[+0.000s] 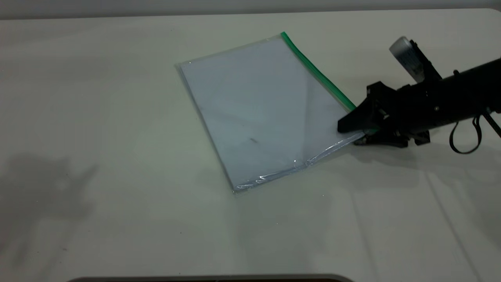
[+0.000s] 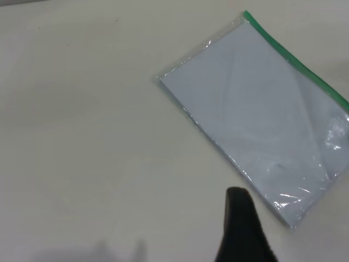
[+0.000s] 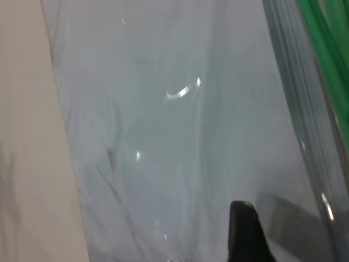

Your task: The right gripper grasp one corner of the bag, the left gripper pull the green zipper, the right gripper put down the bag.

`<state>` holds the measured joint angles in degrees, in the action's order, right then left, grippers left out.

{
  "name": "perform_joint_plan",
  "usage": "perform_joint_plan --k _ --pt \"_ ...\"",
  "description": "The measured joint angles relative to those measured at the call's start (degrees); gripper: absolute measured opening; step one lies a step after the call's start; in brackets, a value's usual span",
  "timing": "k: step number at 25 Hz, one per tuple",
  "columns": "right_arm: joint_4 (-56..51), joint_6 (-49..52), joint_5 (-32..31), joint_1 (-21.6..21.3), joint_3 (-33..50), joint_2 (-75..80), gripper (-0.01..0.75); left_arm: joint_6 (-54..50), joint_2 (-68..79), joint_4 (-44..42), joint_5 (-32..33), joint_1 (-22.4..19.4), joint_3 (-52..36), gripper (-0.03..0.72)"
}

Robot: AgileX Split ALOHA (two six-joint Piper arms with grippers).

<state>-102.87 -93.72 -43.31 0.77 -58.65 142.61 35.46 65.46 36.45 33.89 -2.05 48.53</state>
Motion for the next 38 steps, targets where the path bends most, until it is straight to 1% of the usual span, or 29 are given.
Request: perform_joint_plan --k 2,7,9,14,26,28,30,31,32,35,38 --pt "0.00 0.00 -0.06 0.00 -0.63 0.00 0.455 0.00 0.00 0.11 0.00 0.00 0.00 0.537" --pt "0.00 0.04 -1.01 0.00 -0.81 0.00 0.320 0.00 0.00 0.12 0.00 0.00 0.00 0.537" --pt "0.00 0.04 -1.26 0.00 -0.81 0.00 0.296 0.00 0.00 0.12 0.00 0.00 0.00 0.537" --pt "0.20 0.04 0.34 0.00 -0.81 0.00 0.289 0.00 0.00 0.12 0.00 0.00 0.00 0.537" --pt "2.10 0.92 -0.12 0.00 -0.75 0.00 0.289 0.00 0.00 0.17 0.00 0.00 0.00 0.537" --pt "1.97 0.61 -0.12 0.00 -0.75 0.00 0.247 0.00 0.00 0.17 0.00 0.00 0.00 0.537" --pt "2.04 0.20 -0.26 0.00 -0.75 0.00 0.153 0.00 0.00 0.17 0.00 0.00 0.00 0.537" --pt "2.10 0.18 -0.70 0.00 -0.75 0.00 0.086 0.00 0.00 0.17 0.00 0.00 0.00 0.537" --pt "2.24 0.18 -1.38 -0.05 -0.75 0.00 0.045 0.01 0.00 0.17 0.00 0.00 0.00 0.537" --pt "3.54 0.11 -2.76 -0.06 -1.96 0.00 0.035 0.27 0.00 0.17 0.00 0.00 0.00 0.537" --pt "6.10 2.63 -2.81 0.36 -6.72 -0.19 0.035 0.27 0.00 0.17 0.00 0.00 0.00 0.537"
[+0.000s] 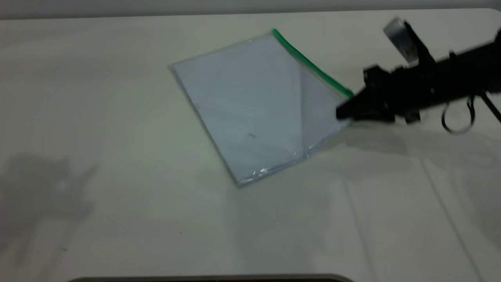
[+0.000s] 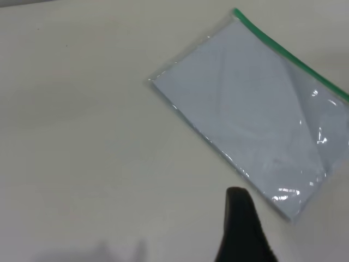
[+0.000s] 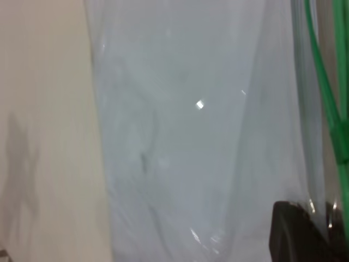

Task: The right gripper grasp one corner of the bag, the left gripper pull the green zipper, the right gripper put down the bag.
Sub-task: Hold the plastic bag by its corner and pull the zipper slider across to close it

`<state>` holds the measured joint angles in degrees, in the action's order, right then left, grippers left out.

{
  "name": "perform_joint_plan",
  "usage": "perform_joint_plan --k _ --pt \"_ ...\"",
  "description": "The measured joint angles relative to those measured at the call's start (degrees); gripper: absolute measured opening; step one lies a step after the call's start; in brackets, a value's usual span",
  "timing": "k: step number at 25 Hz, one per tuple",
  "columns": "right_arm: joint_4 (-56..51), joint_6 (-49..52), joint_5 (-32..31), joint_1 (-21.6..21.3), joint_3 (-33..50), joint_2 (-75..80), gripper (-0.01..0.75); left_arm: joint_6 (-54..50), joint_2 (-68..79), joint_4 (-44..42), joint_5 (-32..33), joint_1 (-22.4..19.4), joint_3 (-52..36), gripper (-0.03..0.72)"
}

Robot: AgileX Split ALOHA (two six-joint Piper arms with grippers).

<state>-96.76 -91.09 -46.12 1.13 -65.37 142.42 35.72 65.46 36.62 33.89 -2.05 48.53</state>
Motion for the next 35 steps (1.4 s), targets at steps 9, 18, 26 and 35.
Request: perform_joint_plan --k 9,18,26,35 --pt "26.70 20.31 -1.31 12.90 -19.83 -0.44 0.035 0.17 0.00 0.00 0.00 0.00 0.00 0.537" --pt "51.02 27.00 -12.28 12.62 -23.73 -0.39 0.035 0.41 1.78 0.79 -1.60 0.00 0.00 0.537" --pt "39.03 23.82 -8.92 11.41 -28.72 -0.34 0.035 14.32 11.38 14.11 -6.45 4.28 0.69 0.537" --pt "35.62 21.80 -11.08 14.90 -28.72 -0.34 0.035 33.23 35.49 22.77 -0.02 10.65 17.51 0.537"
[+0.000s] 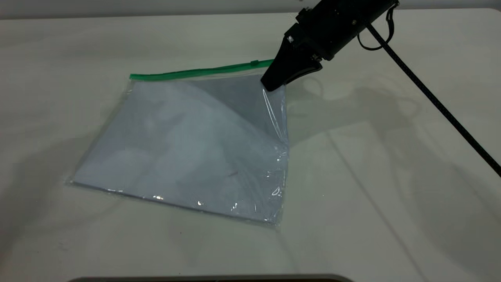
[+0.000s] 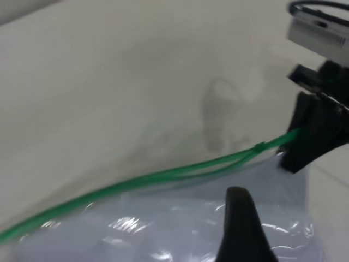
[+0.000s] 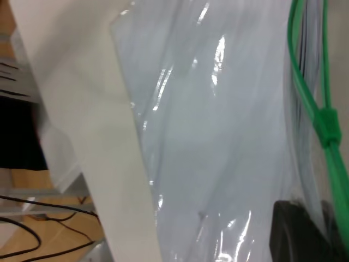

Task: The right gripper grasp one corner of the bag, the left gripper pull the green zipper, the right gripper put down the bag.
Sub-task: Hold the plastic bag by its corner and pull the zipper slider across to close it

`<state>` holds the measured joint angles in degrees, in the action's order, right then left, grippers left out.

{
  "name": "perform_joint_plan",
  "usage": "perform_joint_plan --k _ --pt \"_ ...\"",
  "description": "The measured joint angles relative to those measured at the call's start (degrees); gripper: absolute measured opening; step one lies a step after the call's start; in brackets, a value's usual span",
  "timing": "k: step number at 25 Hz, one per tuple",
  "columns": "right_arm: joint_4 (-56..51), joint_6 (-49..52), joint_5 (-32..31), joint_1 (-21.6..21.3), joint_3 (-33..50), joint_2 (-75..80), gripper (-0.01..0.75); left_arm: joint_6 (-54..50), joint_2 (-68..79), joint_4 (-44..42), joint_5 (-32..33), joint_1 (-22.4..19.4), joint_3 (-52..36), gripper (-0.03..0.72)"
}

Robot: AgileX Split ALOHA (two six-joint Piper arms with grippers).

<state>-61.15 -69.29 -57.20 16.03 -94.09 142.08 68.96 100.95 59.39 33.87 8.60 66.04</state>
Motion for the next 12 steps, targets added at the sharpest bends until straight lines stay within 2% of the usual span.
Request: perform_joint_plan --k 6,12 --pt "-0.85 -1.71 -1.70 0.00 0.00 0.00 0.035 4.78 16.38 0.09 12.76 1.15 12.73 0.537" --pt "-0.96 -2.73 -2.16 0.00 -0.05 0.00 0.035 5.83 27.30 -0.17 18.35 2.18 22.21 0.537"
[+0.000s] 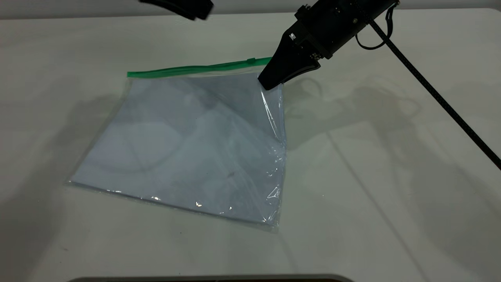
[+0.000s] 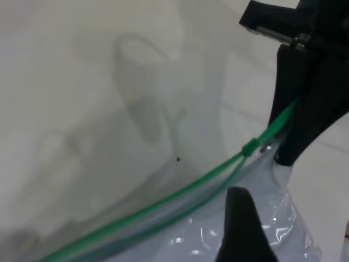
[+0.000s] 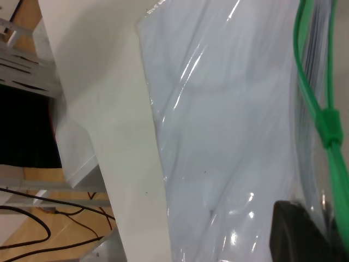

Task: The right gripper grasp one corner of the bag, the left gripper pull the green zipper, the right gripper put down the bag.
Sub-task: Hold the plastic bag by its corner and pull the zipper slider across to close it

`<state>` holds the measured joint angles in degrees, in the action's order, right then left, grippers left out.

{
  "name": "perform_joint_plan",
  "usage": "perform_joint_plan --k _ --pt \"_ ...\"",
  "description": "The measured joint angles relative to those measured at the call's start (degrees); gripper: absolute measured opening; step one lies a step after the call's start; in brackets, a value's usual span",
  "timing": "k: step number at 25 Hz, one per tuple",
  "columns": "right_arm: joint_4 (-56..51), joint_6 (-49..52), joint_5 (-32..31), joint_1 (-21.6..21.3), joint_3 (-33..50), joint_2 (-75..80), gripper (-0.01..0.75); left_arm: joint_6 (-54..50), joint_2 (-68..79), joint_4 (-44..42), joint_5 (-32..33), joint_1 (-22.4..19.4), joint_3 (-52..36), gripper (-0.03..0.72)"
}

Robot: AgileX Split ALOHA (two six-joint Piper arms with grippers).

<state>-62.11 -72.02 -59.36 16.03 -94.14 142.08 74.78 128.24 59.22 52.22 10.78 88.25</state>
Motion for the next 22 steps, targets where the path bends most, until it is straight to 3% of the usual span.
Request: perform_joint_plan --k 9,13,22 --pt "0.00 -0.11 -0.30 0.00 -0.06 0.00 0.035 3.18 7.31 -4.26 1.09 6.80 7.80 0.537" --pt "0.00 -0.16 -0.35 0.00 -0.06 0.00 0.035 6.45 7.38 -7.76 -0.86 7.45 8.65 0.537" --pt "-0.08 -0.22 -1.58 -0.05 -0.23 0.00 0.035 12.23 7.96 -4.60 -3.98 8.61 8.71 0.537"
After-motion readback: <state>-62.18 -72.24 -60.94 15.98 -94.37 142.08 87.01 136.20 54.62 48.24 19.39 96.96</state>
